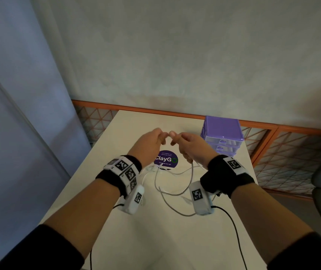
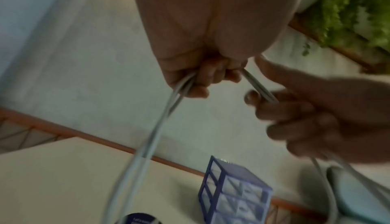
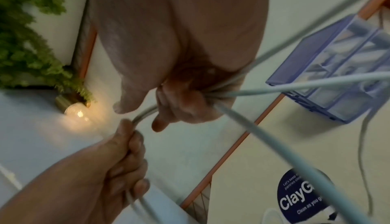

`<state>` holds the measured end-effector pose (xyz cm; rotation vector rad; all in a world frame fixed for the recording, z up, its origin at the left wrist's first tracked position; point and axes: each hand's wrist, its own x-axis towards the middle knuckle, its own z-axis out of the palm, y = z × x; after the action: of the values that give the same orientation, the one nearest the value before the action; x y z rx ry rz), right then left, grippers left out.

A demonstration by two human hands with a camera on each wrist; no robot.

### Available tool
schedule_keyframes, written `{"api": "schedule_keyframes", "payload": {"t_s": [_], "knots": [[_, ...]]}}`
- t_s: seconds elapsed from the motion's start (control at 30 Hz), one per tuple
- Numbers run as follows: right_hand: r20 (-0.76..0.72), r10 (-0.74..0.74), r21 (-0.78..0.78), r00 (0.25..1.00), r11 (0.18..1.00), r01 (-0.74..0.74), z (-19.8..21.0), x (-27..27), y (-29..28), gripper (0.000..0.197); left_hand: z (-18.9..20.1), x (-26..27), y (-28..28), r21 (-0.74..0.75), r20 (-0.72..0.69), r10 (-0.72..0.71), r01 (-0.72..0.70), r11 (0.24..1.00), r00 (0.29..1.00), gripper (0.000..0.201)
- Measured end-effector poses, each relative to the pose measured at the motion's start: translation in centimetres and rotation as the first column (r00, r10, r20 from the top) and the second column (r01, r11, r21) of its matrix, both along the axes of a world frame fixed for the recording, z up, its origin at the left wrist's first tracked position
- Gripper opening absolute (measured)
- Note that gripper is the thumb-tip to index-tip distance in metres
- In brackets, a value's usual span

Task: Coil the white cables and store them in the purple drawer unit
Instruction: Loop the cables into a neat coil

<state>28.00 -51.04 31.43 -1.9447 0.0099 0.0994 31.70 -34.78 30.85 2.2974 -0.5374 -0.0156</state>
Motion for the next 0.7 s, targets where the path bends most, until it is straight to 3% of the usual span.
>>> {"api": "schedule_keyframes", "payload": {"t_s": [0.13, 0.2, 0.3, 0.33, 0.4, 0.47, 0.5, 0.57, 0.63, 0.7], "knots": [[-0.135, 0.013, 0.010, 0.991, 1.000, -0.012, -0.4, -0.4, -1.7, 0.048, 2.4, 2.3, 1.4, -0.180, 0.076, 0.260, -0.243, 0.953, 0.963, 0.033], [-0.163, -0.033, -0.018, 0.986, 0.999, 0.030, -0.5, -0.5, -2.2, 0.052, 3.3, 3.2, 1.9, -0.204, 0.090, 0.305, -0.282, 0.937, 0.948, 0.034], [-0.065, -0.208, -0.108, 0.976, 0.974, 0.201, -0.4, 0.3, -2.5, 0.058, 3.4, 3.5, 1.7, -0.265, 0.064, 0.317, -0.290, 0.920, 0.946, 0.034], [-0.037, -0.271, -0.058, 0.962, 0.962, 0.268, -0.1, 0.7, -2.6, 0.059, 3.1, 3.6, 1.5, -0.301, 0.035, 0.297, -0.273, 0.914, 0.954, 0.033], [-0.070, -0.347, 0.259, 0.935, 0.899, 0.353, 0.4, 1.6, -3.1, 0.054, 2.2, 3.3, 1.3, -0.380, -0.046, 0.202, -0.204, 0.902, 0.978, 0.033], [-0.147, -0.292, 0.631, 0.945, 0.708, 0.317, 1.6, 2.2, -3.6, 0.038, 1.9, 2.3, 0.9, -0.358, -0.139, 0.074, -0.120, 0.926, 0.988, 0.035], [-0.149, -0.236, 0.726, 0.960, 0.634, 0.269, 2.3, 2.4, -3.7, 0.031, 2.0, 1.6, 0.5, -0.300, -0.174, 0.018, -0.070, 0.951, 0.985, 0.042], [-0.109, -0.159, 0.795, 0.981, 0.578, 0.182, 3.6, 2.9, -3.2, 0.028, 1.9, 0.6, -0.5, -0.195, -0.230, -0.075, 0.030, 0.980, 0.970, 0.057], [-0.051, -0.112, 0.809, 0.992, 0.577, 0.107, 4.7, 3.2, -2.2, 0.028, 1.2, 0.1, -1.8, -0.175, -0.265, -0.158, 0.113, 0.978, 0.951, 0.065], [0.013, -0.049, 0.818, 0.999, 0.576, 0.018, 5.7, 3.3, -1.1, 0.028, 0.4, 0.2, -2.7, -0.157, -0.282, -0.165, 0.124, 0.980, 0.945, 0.060]]}}
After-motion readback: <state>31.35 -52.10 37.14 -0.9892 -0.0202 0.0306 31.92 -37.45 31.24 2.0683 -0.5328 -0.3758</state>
